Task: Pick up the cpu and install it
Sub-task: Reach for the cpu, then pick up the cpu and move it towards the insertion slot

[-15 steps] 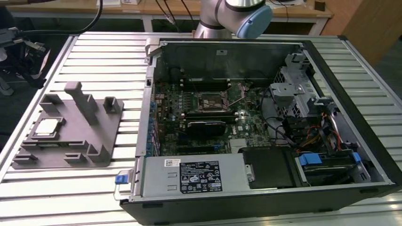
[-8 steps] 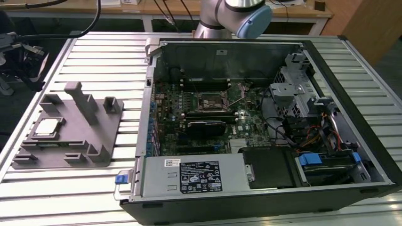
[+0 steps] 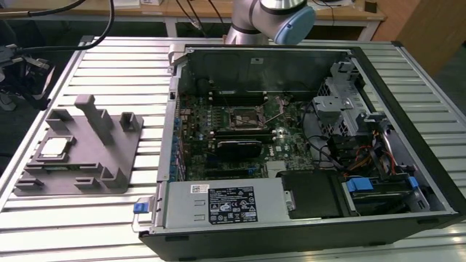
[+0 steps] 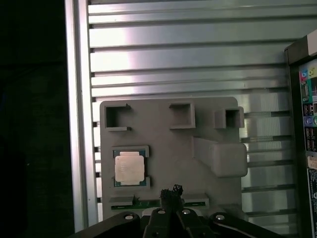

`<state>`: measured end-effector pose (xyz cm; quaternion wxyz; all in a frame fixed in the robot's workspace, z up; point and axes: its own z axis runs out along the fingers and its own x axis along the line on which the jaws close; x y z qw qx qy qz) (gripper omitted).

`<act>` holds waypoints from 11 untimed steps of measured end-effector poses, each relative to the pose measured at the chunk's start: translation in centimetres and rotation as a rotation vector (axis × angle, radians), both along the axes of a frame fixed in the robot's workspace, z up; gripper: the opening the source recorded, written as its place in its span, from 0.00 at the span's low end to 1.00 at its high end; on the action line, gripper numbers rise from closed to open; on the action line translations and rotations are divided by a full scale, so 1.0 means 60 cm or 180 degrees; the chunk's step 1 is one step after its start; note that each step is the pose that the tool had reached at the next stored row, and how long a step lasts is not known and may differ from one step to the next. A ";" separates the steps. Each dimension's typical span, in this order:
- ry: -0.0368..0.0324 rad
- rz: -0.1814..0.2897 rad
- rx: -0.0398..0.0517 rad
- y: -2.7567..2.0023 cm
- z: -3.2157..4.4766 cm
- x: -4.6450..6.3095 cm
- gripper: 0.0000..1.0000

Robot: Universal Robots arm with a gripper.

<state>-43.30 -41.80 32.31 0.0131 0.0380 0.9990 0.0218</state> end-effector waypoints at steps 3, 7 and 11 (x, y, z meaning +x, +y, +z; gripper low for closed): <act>0.0000 0.0000 0.0000 -0.0009 -0.004 -0.002 0.11; 0.0001 0.0000 0.0000 -0.0011 -0.006 -0.003 0.11; 0.0000 0.0000 0.0000 -0.0011 -0.007 -0.004 0.11</act>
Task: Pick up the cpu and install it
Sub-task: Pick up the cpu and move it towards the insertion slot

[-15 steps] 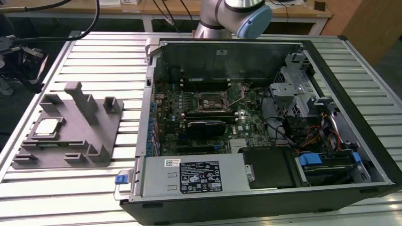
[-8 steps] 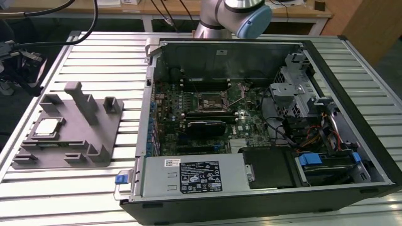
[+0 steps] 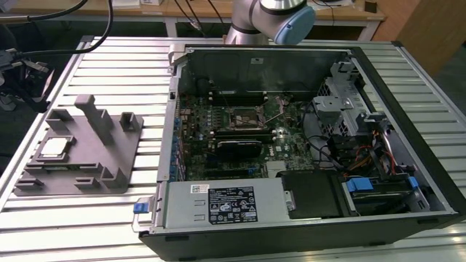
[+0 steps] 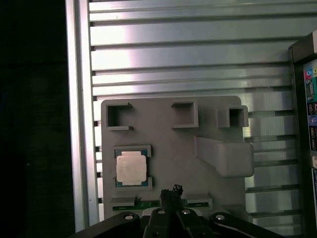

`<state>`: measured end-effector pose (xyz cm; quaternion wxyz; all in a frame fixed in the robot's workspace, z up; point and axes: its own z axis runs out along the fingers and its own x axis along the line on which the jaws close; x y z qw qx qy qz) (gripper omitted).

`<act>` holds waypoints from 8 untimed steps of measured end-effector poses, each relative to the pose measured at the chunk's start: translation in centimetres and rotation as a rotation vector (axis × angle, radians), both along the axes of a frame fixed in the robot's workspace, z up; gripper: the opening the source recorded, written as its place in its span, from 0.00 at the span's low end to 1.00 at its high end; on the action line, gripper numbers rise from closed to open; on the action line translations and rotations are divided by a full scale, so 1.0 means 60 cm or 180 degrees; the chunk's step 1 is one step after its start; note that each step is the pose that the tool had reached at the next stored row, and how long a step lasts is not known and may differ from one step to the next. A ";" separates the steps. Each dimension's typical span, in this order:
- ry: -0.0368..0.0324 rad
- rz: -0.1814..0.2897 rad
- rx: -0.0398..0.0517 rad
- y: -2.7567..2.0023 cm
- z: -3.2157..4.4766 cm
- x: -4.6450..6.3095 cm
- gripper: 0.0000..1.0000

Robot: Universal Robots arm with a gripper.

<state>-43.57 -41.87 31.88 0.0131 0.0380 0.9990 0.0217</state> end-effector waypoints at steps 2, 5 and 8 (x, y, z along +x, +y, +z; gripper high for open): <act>0.0000 0.0000 0.0000 0.0000 0.000 0.000 0.11; -0.0003 -0.0001 0.0000 0.0000 0.000 -0.002 0.11; -0.0008 0.0000 0.0000 0.0000 -0.002 -0.005 0.11</act>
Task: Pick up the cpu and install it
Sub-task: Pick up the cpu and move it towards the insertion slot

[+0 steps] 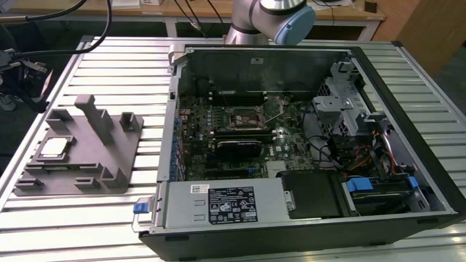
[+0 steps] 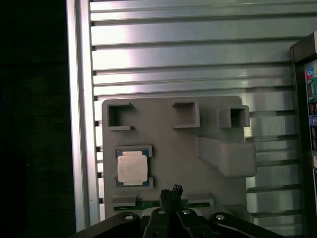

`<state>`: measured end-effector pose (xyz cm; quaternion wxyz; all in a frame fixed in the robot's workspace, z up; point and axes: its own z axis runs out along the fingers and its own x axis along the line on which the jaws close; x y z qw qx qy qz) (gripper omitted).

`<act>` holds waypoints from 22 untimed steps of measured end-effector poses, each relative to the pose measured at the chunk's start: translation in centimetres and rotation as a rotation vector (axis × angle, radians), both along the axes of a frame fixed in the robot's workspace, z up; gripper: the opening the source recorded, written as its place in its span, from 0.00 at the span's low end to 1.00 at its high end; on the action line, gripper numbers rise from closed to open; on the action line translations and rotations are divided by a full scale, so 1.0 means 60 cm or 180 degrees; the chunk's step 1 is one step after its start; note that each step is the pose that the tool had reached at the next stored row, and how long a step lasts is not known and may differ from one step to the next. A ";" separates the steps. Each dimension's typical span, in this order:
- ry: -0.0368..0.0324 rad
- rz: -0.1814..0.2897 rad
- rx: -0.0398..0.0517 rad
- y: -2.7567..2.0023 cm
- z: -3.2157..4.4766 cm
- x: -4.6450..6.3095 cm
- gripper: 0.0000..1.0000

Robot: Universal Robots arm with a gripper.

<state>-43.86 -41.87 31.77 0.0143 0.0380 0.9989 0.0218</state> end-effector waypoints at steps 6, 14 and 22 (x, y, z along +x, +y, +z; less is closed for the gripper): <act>-0.0002 0.0000 -0.0001 0.0000 -0.011 -0.006 0.11; -0.0004 0.0000 0.0000 -0.0001 -0.030 -0.022 0.11; -0.0003 0.0000 0.0000 -0.0001 -0.065 -0.043 0.11</act>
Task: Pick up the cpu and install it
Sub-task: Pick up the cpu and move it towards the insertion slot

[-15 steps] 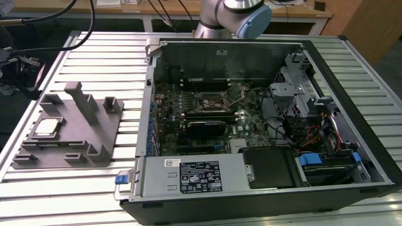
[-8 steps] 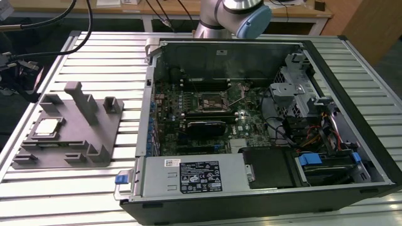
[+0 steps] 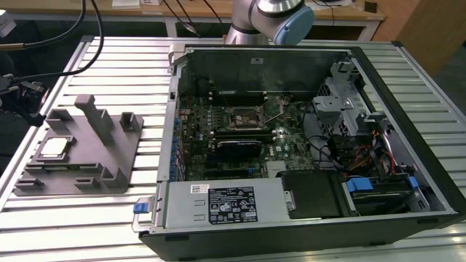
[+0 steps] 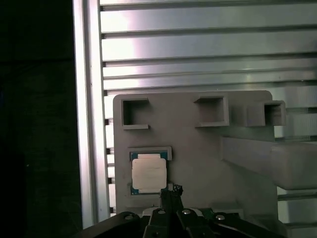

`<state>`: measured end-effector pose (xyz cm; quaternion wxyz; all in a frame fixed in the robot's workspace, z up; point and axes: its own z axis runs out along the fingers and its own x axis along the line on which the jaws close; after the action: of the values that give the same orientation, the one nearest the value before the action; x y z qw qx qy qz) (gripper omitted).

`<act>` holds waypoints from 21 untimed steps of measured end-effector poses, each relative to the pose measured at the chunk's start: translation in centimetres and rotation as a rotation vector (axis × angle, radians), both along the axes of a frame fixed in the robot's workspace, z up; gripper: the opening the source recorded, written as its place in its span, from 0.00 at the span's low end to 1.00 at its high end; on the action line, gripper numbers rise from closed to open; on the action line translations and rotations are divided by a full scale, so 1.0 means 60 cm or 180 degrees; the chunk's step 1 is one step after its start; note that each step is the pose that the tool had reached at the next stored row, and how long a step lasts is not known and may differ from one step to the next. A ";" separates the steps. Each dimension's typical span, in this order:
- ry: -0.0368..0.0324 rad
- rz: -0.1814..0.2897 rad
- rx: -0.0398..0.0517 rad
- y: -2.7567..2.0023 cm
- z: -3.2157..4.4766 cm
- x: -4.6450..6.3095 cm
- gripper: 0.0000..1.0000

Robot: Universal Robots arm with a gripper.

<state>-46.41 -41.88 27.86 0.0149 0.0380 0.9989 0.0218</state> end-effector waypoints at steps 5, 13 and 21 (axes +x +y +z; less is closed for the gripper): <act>0.0000 0.0000 0.0000 0.0000 -0.015 -0.007 0.11; 0.0000 0.0000 0.0000 0.0000 -0.031 -0.013 0.11; 0.0000 0.0000 0.0000 0.0000 -0.042 -0.017 0.11</act>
<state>-47.45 -41.88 25.37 0.0149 0.0380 0.9989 0.0218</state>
